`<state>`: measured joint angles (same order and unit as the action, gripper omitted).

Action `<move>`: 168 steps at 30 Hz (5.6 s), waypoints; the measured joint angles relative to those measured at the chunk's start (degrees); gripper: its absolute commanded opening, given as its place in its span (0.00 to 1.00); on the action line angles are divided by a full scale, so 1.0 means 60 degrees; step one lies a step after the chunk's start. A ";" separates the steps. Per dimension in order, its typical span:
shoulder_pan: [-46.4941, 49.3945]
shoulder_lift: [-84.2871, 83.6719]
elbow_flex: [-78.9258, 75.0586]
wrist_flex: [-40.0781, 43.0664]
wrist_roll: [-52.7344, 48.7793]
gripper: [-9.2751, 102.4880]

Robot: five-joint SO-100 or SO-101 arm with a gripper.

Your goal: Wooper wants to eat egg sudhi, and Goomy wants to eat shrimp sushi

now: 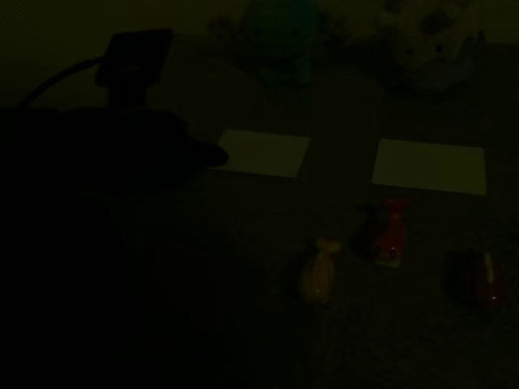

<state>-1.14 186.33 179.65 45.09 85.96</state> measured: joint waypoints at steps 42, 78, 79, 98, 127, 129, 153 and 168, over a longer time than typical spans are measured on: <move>0.0615 0.0000 -0.3105 0.1597 0.0483 0.34; 0.7031 -1.1265 -0.8657 0.5742 -0.7822 0.33; 0.7119 -1.1455 -0.8657 0.5742 -0.7939 0.33; 0.7705 -1.4517 -0.8672 0.3574 -0.8276 0.30; 0.7617 -1.4546 -0.8745 0.3164 -0.8203 0.13; 0.7236 -1.4443 -0.8745 0.3237 -0.7925 0.13; 0.1816 -1.6245 -1.5015 0.4790 -0.1436 0.13; 0.0601 -1.7974 -1.5938 0.4380 0.1245 0.14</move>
<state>2.46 78.49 84.02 71.37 93.43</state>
